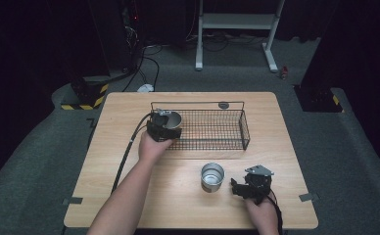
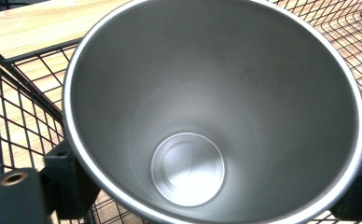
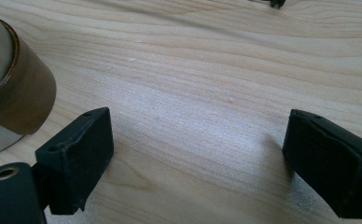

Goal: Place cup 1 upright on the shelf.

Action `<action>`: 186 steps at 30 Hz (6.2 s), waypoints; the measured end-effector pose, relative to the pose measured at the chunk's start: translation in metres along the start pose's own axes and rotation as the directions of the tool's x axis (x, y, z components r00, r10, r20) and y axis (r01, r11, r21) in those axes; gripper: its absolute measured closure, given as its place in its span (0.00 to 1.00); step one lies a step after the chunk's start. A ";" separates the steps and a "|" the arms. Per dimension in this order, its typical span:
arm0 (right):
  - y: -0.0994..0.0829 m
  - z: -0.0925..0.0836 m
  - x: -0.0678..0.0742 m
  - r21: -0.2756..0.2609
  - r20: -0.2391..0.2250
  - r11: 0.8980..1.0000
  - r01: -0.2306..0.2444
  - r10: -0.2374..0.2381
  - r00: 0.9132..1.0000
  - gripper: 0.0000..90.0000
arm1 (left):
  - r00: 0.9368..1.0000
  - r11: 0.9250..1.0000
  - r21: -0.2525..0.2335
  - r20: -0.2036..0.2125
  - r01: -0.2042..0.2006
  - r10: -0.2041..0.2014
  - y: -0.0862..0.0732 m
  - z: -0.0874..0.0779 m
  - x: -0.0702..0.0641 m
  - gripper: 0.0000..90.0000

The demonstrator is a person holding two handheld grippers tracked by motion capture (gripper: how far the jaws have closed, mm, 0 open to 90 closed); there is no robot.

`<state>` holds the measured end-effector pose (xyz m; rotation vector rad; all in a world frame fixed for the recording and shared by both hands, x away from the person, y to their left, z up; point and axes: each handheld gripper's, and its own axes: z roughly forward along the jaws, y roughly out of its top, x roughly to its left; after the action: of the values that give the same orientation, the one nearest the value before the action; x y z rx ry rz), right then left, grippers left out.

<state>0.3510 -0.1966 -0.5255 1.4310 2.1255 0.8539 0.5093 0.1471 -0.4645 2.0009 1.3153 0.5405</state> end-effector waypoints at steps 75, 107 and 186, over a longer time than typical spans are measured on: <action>0.000 0.000 0.000 0.000 0.000 1.000 0.000 0.000 1.000 0.10 | 0.997 0.995 -0.100 0.082 0.020 -0.012 -0.044 -0.069 0.025 0.04; 0.000 0.000 0.000 0.000 -0.001 1.000 0.001 -0.001 1.000 0.10 | 0.995 0.995 -0.103 0.097 0.009 0.001 -0.116 -0.108 0.054 0.07; -0.003 -0.043 0.021 -0.119 -0.122 0.991 0.063 -0.078 0.990 0.15 | 0.995 0.996 0.018 0.054 -0.090 0.089 -0.194 -0.109 0.023 0.00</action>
<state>0.3133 -0.1888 -0.4969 1.2668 2.1660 1.0464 0.3233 0.2530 -0.5309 2.0844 1.2080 0.5136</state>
